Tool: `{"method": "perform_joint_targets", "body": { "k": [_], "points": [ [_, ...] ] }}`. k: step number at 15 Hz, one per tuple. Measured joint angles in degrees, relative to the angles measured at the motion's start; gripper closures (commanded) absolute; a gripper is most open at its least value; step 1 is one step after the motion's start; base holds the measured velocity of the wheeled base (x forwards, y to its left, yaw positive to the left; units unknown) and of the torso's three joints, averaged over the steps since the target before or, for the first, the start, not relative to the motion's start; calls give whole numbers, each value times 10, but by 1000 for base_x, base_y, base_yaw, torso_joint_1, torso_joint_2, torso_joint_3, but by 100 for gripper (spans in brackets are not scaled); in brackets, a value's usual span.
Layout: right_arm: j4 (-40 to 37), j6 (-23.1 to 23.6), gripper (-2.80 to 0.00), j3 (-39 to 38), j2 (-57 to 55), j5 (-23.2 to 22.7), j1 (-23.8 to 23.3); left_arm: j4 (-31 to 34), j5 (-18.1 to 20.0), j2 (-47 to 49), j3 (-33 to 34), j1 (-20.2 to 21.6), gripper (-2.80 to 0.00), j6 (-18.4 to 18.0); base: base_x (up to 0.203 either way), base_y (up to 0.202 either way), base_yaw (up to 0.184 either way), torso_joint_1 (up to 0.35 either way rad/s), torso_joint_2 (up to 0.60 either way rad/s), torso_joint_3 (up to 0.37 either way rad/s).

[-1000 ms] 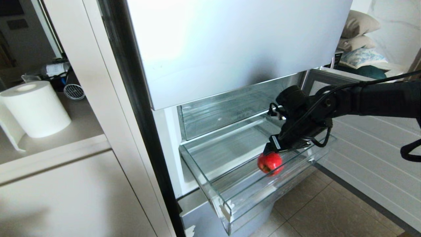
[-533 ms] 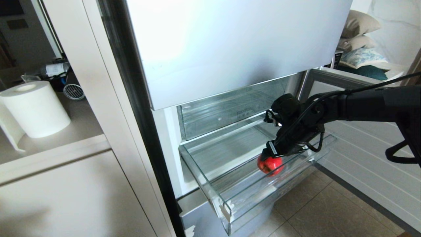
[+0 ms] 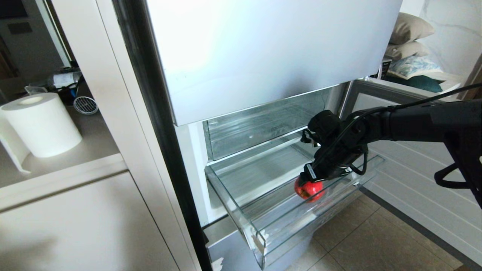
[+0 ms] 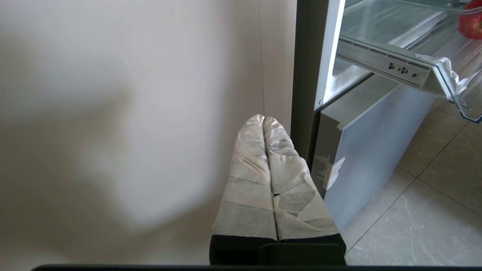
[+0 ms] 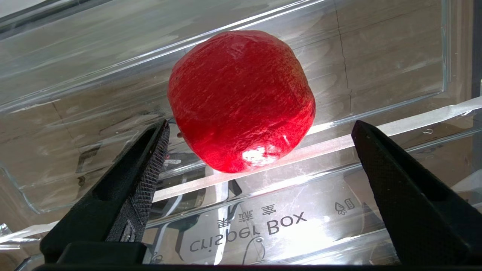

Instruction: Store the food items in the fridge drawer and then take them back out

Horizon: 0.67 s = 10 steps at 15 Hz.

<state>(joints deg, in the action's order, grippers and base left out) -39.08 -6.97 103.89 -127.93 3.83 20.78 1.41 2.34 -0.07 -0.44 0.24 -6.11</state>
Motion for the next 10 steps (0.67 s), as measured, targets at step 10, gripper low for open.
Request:
{"method": "perform_joint_targets", "body": {
  "k": [10],
  "points": [
    [-27, 8, -280, 77, -16, -17, -1, 0, 0, 0, 0, 0, 0, 0, 0, 0, 0, 0, 0, 0]
  ]
}}
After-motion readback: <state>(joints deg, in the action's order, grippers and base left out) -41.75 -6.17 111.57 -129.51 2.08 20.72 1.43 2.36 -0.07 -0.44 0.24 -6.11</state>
